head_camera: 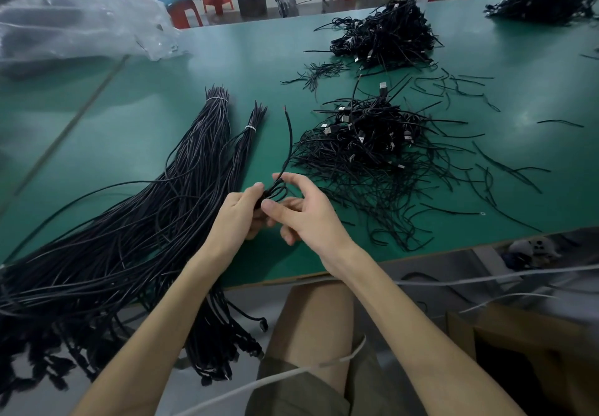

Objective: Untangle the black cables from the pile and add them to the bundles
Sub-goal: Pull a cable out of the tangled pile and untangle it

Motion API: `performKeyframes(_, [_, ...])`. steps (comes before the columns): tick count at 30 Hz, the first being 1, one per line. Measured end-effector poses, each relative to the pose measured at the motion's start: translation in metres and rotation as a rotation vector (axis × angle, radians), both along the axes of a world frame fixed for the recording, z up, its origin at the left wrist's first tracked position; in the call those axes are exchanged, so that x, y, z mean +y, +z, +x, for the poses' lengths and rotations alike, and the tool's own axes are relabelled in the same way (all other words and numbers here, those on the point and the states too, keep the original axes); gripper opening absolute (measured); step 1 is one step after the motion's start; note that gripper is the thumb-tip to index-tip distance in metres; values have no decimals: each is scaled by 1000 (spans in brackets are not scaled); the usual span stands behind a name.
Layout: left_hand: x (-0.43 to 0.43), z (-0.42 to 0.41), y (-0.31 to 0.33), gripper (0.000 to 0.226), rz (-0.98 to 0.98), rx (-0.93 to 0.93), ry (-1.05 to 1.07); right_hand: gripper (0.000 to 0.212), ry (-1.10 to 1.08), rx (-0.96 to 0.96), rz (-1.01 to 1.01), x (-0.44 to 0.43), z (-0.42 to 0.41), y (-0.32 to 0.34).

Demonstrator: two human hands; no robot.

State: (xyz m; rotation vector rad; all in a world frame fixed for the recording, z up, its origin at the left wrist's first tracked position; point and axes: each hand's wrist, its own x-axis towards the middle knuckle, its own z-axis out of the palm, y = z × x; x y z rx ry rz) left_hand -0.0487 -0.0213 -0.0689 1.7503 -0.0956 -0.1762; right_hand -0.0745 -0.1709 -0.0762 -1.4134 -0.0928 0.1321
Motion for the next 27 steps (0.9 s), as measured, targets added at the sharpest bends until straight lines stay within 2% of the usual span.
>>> performKeyframes(2, [1, -1, 2, 63, -12, 11, -13, 43, 75, -17, -8, -1, 3, 3])
performKeyframes(5, [1, -2, 3, 51, -4, 12, -13, 36, 130, -21, -68, -5, 6, 5])
performKeyframes(10, [0, 0, 1, 52, 48, 20, 19, 29, 54, -61, -225, -5, 3, 0])
performKeyframes(15, [2, 0, 1, 48, 7, 38, 29, 40, -12, -112, -429, -2, 3, 0])
performKeyframes(17, [1, -1, 1, 49, -5, 38, 22, 37, -36, -136, -473, -3, 3, 2])
performKeyframes(21, [0, 0, 1, 58, -28, 58, 26, 17, -103, -207, -415, -4, -1, 3])
performKeyframes(27, [2, 1, 1, 61, -54, 85, 19, 16, -174, -266, -372, 6, -6, -3])
